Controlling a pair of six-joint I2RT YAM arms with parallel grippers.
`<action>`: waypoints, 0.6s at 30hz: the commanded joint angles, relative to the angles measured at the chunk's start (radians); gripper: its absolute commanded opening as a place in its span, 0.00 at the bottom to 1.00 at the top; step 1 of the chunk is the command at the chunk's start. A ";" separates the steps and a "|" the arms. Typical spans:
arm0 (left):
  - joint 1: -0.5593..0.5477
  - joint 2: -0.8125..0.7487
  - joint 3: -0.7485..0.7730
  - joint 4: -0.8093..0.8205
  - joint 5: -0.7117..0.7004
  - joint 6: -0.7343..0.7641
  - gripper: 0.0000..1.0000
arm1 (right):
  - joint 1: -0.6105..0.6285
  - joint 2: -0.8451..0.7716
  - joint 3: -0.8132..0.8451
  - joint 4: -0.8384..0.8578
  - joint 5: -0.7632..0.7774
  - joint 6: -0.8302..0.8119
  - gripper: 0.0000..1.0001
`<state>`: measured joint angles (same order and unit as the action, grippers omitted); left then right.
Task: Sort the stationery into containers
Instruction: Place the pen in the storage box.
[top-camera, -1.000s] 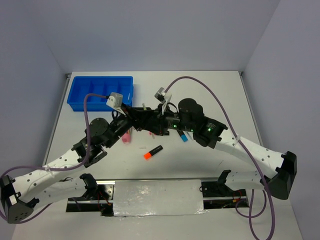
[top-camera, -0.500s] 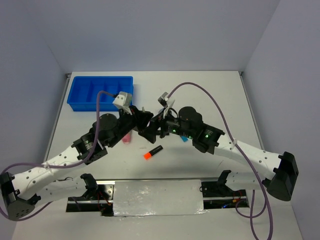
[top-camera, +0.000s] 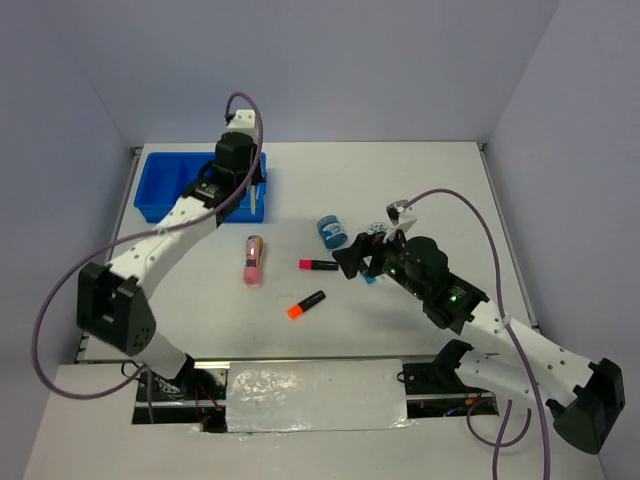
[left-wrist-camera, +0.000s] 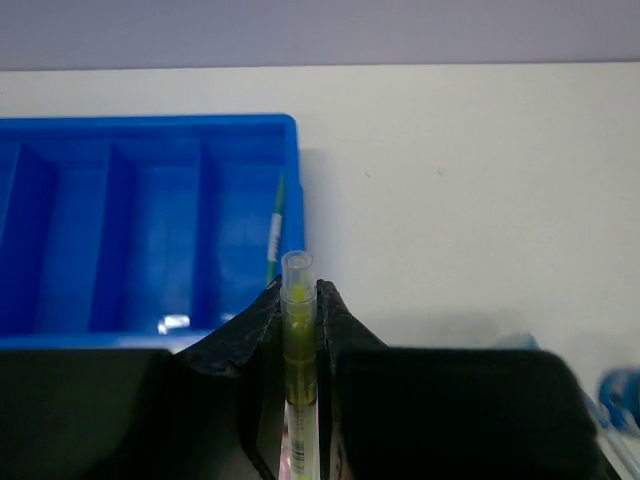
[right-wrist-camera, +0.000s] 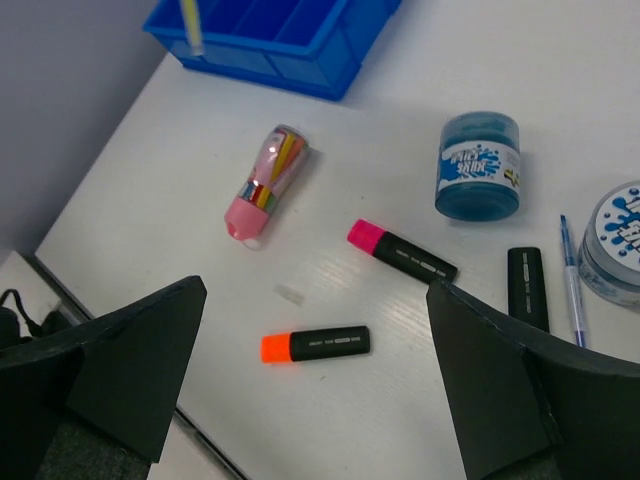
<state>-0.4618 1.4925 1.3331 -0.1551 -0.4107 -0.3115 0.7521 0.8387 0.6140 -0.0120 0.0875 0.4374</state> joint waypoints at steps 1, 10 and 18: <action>0.106 0.121 0.124 0.106 0.129 0.120 0.00 | -0.005 -0.064 -0.016 -0.012 0.026 -0.005 1.00; 0.241 0.465 0.330 0.164 0.253 0.166 0.03 | -0.010 -0.190 -0.036 -0.089 -0.020 -0.005 1.00; 0.265 0.538 0.241 0.339 0.274 0.160 0.14 | -0.010 -0.236 -0.014 -0.141 -0.083 -0.017 1.00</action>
<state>-0.2054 2.0190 1.5753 0.0441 -0.1688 -0.1600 0.7460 0.6178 0.5751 -0.1238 0.0299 0.4332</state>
